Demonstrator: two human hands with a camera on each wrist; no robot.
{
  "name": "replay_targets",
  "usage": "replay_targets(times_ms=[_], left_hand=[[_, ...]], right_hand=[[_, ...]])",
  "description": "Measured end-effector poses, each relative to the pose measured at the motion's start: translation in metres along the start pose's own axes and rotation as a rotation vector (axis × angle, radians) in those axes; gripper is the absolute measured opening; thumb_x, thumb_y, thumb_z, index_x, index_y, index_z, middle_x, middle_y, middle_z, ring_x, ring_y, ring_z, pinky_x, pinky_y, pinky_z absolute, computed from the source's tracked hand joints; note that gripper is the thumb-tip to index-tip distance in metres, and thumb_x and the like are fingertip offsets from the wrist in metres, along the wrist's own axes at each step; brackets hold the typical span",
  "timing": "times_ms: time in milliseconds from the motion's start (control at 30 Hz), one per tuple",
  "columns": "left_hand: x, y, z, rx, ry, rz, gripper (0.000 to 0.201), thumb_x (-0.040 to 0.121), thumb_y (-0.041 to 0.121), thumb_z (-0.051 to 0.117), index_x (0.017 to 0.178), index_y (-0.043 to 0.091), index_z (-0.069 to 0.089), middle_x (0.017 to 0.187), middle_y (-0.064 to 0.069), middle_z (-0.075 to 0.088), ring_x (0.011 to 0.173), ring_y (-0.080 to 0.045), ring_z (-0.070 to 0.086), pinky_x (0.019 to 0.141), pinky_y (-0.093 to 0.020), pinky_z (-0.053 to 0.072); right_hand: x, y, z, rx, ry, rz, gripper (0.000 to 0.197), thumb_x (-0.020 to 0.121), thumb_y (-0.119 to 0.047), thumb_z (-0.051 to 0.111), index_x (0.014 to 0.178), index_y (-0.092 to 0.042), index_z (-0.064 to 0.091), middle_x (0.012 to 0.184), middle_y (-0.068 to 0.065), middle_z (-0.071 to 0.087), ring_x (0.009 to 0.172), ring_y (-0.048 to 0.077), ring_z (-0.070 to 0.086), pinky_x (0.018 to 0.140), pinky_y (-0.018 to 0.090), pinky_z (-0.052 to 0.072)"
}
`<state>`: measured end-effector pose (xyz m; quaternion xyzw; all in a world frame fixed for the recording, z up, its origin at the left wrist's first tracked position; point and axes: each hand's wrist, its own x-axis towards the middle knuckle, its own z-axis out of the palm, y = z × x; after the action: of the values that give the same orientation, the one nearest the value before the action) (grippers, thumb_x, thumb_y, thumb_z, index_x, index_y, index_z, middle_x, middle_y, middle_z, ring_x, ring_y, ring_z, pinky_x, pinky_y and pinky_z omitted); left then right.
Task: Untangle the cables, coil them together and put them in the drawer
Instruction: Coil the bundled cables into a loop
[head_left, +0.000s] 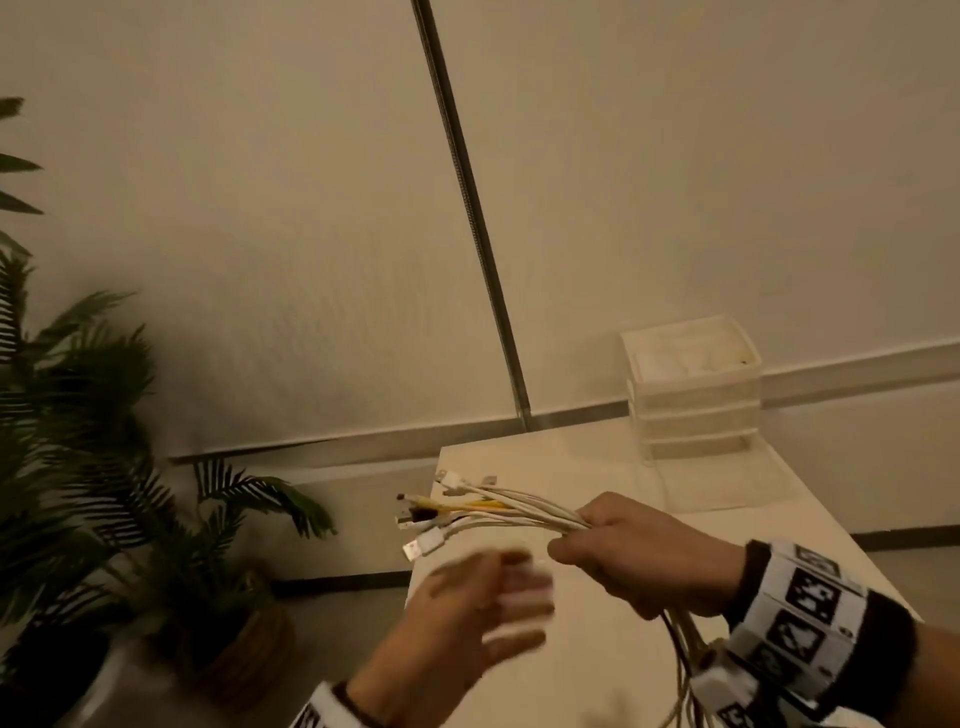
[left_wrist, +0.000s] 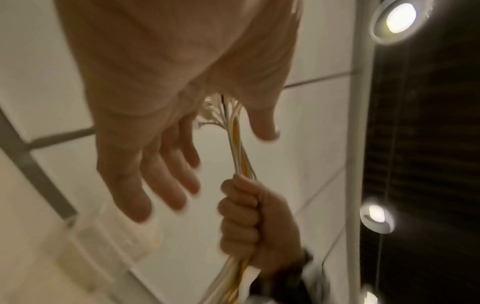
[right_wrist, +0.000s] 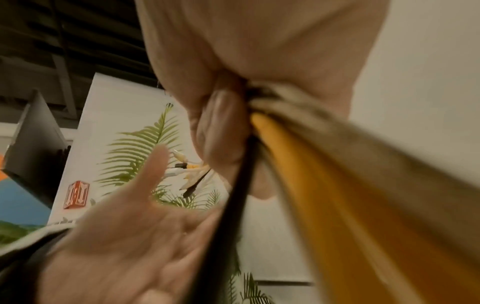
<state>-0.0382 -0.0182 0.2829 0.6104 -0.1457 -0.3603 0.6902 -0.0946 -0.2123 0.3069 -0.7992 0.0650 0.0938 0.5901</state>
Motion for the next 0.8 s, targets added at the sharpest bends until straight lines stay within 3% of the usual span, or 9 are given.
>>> replay_targets(times_ms=[67,100,167,233,300,367,433,600,800], left_hand=[[-0.019,-0.009,-0.005,0.611,-0.131,0.02,0.043,0.064,0.053,0.083,0.09,0.021,0.073,0.094,-0.002,0.075,0.089,-0.015,0.069,0.092,-0.04,0.054],[-0.024,-0.01,-0.003,0.966,-0.123,0.163,0.038,0.071,0.059,0.076,0.092,0.028,0.069,0.092,0.007,0.072,0.09,-0.006,0.066,0.092,-0.032,0.051],[-0.026,-0.008,0.006,1.49,0.069,0.658,0.04,0.08,0.061,0.062,0.111,0.037,0.056,0.112,0.016,0.063,0.111,-0.004,0.056,0.099,-0.028,0.04],[-0.009,0.002,0.017,1.69,0.174,0.839,0.069,0.081,0.051,0.062,0.141,0.026,0.035,0.144,0.006,0.046,0.139,-0.016,0.035,0.116,-0.035,0.023],[0.022,0.02,0.013,1.688,0.098,0.603,0.067,0.085,0.039,0.065,0.142,0.02,0.036,0.14,0.001,0.052,0.136,-0.019,0.041,0.113,-0.03,0.027],[0.043,0.035,0.001,1.47,-0.024,0.401,0.023,0.087,0.028,0.065,0.107,0.017,0.06,0.097,-0.003,0.071,0.093,-0.024,0.066,0.081,-0.033,0.051],[0.051,0.04,-0.009,1.252,-0.051,0.377,0.015,0.089,0.025,0.063,0.08,0.014,0.059,0.069,-0.005,0.062,0.06,-0.023,0.059,0.055,-0.037,0.05],[0.052,0.079,-0.005,1.234,-0.189,0.43,0.016,0.087,0.02,0.061,0.076,0.009,0.063,0.061,-0.001,0.051,0.052,-0.005,0.042,0.053,-0.026,0.035],[0.055,0.099,0.001,1.153,-0.201,0.52,0.019,0.081,0.024,0.06,0.074,0.008,0.067,0.056,0.005,0.051,0.047,-0.004,0.042,0.048,-0.024,0.036]], right_hand=[[0.007,-0.002,-0.006,-0.073,-0.008,0.043,0.031,0.084,-0.019,0.056,0.058,-0.018,0.038,0.052,0.004,0.027,0.038,0.014,0.019,0.04,0.019,0.019],[0.009,-0.005,-0.008,-0.133,-0.021,0.07,0.03,0.084,-0.02,0.056,0.059,-0.017,0.04,0.052,0.004,0.03,0.037,0.013,0.021,0.039,0.019,0.021],[0.013,-0.01,-0.007,-0.238,-0.063,0.068,0.03,0.085,-0.02,0.055,0.058,-0.017,0.042,0.053,0.005,0.032,0.037,0.014,0.024,0.039,0.021,0.024],[0.017,-0.015,0.001,-0.311,-0.12,0.045,0.027,0.085,-0.017,0.052,0.059,-0.015,0.046,0.059,0.011,0.034,0.041,0.017,0.026,0.041,0.025,0.027],[0.018,-0.019,0.007,-0.365,-0.144,0.03,0.024,0.085,-0.018,0.053,0.063,-0.013,0.049,0.06,0.011,0.037,0.042,0.018,0.029,0.041,0.025,0.03],[0.019,-0.022,0.004,-0.374,-0.116,0.023,0.026,0.085,-0.021,0.056,0.062,-0.015,0.048,0.053,0.004,0.038,0.04,0.016,0.031,0.04,0.023,0.031],[0.016,-0.024,-0.007,-0.354,-0.074,0.027,0.028,0.085,-0.024,0.061,0.06,-0.016,0.051,0.049,0.0,0.042,0.038,0.014,0.034,0.041,0.022,0.035],[-0.006,-0.001,-0.03,-0.145,-0.141,-0.018,0.032,0.088,-0.028,0.066,0.062,-0.012,0.055,0.048,0.001,0.05,0.041,0.018,0.048,0.05,0.029,0.045],[-0.028,0.036,-0.023,0.085,-0.171,-0.028,0.039,0.076,-0.043,0.067,0.053,-0.015,0.054,0.046,0.006,0.048,0.041,0.02,0.045,0.053,0.031,0.045]])
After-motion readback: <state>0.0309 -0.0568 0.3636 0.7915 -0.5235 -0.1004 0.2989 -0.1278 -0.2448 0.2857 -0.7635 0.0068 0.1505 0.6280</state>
